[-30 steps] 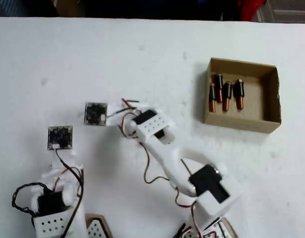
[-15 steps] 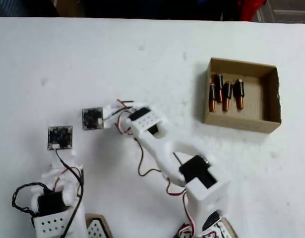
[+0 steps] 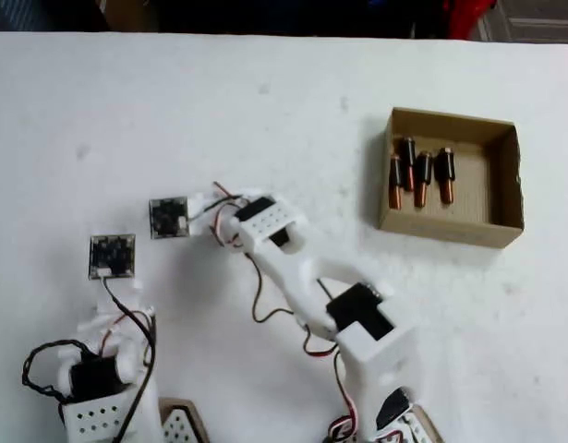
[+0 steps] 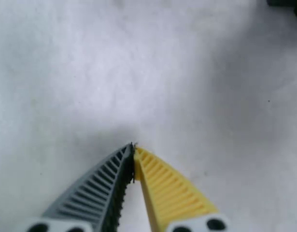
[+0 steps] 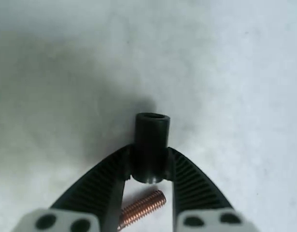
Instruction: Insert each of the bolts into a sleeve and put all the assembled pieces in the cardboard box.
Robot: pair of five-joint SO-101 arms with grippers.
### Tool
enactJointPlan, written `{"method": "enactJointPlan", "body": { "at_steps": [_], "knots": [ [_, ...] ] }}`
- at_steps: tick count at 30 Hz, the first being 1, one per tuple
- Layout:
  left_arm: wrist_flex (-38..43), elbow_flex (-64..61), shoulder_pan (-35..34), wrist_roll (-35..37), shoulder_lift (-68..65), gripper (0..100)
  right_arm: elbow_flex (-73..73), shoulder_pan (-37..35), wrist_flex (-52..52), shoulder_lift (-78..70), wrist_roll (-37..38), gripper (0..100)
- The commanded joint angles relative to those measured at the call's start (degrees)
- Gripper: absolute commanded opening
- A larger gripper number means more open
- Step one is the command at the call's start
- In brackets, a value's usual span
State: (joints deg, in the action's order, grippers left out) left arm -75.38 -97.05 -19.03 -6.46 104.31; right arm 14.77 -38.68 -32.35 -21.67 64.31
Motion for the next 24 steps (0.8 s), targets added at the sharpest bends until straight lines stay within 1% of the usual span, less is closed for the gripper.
{"method": "enactJointPlan", "body": {
  "at_steps": [1,7,24],
  "knots": [
    [1.6,0.1,-0.6,-0.7,0.4,2,-1.1,-0.4,-0.8,3.0,0.3,2.7],
    [1.6,0.1,-0.6,-0.7,0.4,2,-1.2,-0.2,-5.9,11.4,-10.5,2.6],
    [1.6,0.1,-0.6,-0.7,0.4,2,-1.0,-0.2,-34.2,44.5,-29.7,2.6]
  ]
}}
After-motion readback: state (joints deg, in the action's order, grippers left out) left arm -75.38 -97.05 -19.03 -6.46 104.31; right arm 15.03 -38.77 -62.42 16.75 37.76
